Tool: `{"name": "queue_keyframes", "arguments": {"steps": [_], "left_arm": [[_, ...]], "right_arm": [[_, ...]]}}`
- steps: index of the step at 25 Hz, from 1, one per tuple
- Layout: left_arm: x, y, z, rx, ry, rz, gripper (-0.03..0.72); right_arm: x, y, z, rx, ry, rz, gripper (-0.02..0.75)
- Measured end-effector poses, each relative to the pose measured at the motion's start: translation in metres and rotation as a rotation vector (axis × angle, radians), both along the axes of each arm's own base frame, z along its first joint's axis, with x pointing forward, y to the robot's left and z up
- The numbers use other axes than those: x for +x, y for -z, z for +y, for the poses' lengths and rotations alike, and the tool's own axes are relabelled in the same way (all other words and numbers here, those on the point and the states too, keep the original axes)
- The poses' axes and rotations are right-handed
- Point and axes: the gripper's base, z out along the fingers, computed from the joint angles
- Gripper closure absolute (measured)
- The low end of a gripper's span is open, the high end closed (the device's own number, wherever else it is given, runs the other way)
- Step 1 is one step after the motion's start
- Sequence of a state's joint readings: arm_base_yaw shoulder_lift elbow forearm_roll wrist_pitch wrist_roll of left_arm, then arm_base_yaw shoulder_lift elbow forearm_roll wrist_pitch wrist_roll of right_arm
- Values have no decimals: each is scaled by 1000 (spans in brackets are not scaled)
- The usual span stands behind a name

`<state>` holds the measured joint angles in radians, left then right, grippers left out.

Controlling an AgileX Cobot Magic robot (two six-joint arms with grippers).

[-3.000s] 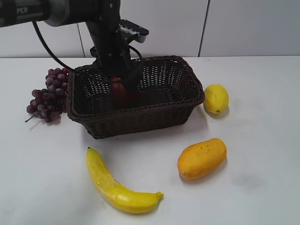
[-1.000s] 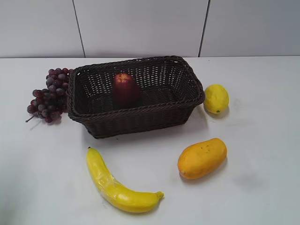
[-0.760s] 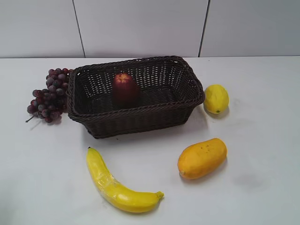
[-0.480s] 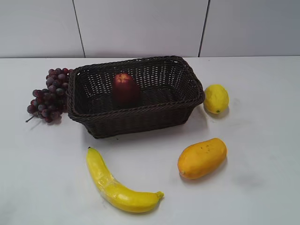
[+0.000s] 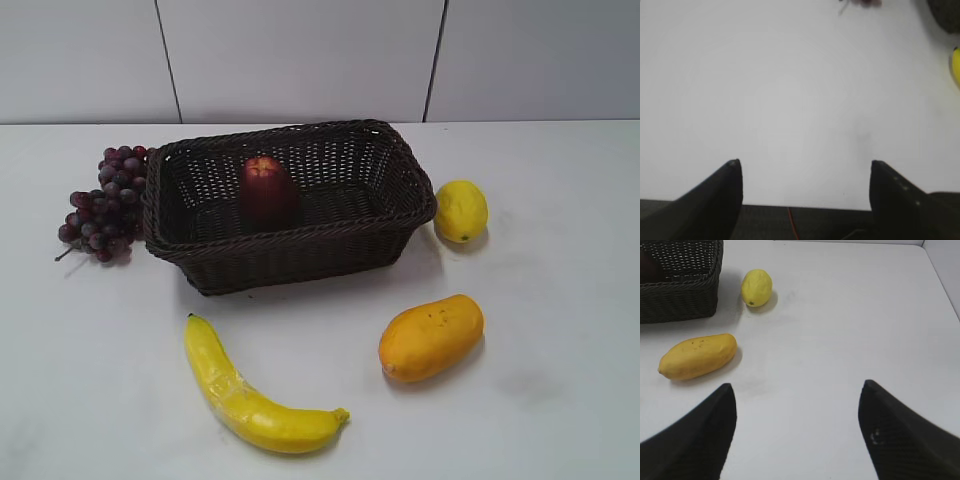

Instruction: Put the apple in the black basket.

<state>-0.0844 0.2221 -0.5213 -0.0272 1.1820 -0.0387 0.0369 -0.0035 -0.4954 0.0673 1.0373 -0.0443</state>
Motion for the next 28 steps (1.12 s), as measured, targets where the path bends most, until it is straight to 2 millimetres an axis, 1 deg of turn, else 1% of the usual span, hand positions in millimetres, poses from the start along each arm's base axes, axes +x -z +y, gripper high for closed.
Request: {"name": "queue_keyframes", "arguments": {"steps": [5,11,13,17,23,28], "left_arm": [[-16,0,2,-6,1,-167,98],[-25,2,4,33,25,-284,98],[-25,2,4,66,37,-293,98],[-25,1,4,76,45,-296,98],[-26,1,-4,-16,90,-292,98],[-27,1,-7,-55,108,-291,99]], "right_arm": [[0,0,0,2,0,0,164],[0,0,0,11,2,2,164],[0,0,0,11,2,1,164],[0,0,0,12,2,1,164],[0,0,0,14,3,2,164],[0,0,0,14,3,2,164]]}}
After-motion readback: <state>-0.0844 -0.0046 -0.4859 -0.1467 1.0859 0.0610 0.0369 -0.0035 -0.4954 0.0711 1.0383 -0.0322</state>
